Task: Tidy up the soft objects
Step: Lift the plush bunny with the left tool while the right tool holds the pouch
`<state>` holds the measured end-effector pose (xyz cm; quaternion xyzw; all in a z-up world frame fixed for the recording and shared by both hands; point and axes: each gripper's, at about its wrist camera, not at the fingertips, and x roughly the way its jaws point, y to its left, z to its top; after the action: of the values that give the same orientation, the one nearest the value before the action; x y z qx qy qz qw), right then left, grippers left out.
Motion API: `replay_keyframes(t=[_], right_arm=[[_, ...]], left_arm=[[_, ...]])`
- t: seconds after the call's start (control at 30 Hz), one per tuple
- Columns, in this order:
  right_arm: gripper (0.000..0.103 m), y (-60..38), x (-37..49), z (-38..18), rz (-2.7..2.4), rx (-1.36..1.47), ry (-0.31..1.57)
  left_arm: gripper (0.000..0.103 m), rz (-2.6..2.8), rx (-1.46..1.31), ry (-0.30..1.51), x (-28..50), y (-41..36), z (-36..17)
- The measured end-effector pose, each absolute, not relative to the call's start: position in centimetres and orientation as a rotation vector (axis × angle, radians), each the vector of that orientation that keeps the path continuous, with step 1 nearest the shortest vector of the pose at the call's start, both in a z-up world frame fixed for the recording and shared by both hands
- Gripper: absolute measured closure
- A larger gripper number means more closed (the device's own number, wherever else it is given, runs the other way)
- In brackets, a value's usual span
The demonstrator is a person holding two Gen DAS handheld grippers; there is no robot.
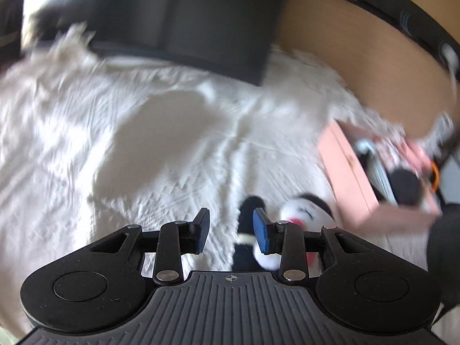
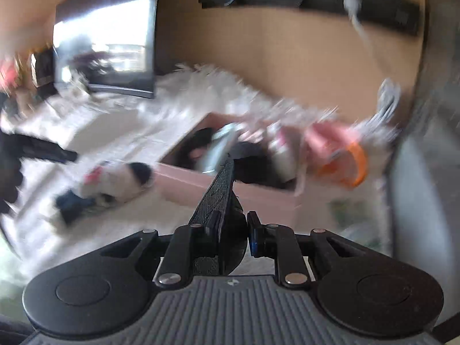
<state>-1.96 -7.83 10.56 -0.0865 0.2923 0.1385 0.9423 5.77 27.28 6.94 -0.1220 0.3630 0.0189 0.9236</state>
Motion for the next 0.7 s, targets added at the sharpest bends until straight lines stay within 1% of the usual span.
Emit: replay_keyframes(t=[0.1, 0.2, 0.23, 0.27, 0.3, 0.33, 0.4, 0.43, 0.47, 0.57, 0.6, 0.63, 0.7], right_arm=[[0.085, -6.4, -2.4, 9.1, 0.284, -0.269, 0.613], [0.084, -5.0, -2.9, 7.5, 0.399, -0.229, 0.703], [0.076, -4.4, -3.0, 7.1, 0.442, -0.199, 0.728], [0.071, -4.1, -3.1, 6.8, 0.477, -0.173, 0.745], [0.057, -3.9, -3.2, 6.5, 0.520, -0.145, 0.769], [0.045, -3.8, -3.2, 6.2, 0.554, -0.118, 0.788], [0.037, -3.2, -3.3, 5.6, 0.592, -0.099, 0.798], [0.037, -2.9, -3.5, 5.5, 0.596, -0.106, 0.800], [0.037, -2.7, -3.4, 5.3, 0.594, -0.118, 0.810], [0.037, -2.5, -2.3, 4.0, 0.592, -0.126, 0.877], [0.044, -2.5, -1.7, 3.6, 0.582, -0.116, 0.903], [0.059, -3.0, -1.7, 3.5, 0.578, -0.099, 0.918], [0.073, -3.3, -1.5, 3.8, 0.572, -0.075, 0.915]], left_arm=[[0.066, -0.008, -0.346, 0.770, 7.1, 28.6, 5.7], [0.067, -0.088, -0.320, 0.809, 8.2, 27.0, 4.7], [0.069, -0.105, -0.302, 0.821, 8.2, 26.4, 4.3], [0.075, -0.119, -0.278, 0.819, 8.2, 25.7, 4.2], [0.079, -0.126, -0.254, 0.803, 8.0, 25.2, 4.2], [0.079, -0.135, -0.234, 0.792, 7.9, 24.7, 4.2], [0.077, -0.162, -0.213, 0.792, 7.5, 24.1, 4.3], [0.077, -0.172, -0.203, 0.795, 7.4, 24.0, 4.3], [0.073, -0.183, -0.191, 0.800, 7.2, 24.0, 4.3], [0.072, -0.202, -0.164, 0.822, 6.6, 23.8, 4.2], [0.072, -0.210, -0.148, 0.818, 6.3, 23.6, 4.2], [0.072, -0.218, -0.130, 0.810, 6.0, 23.5, 4.2], [0.071, -0.222, -0.098, 0.806, 5.8, 23.2, 4.3]])
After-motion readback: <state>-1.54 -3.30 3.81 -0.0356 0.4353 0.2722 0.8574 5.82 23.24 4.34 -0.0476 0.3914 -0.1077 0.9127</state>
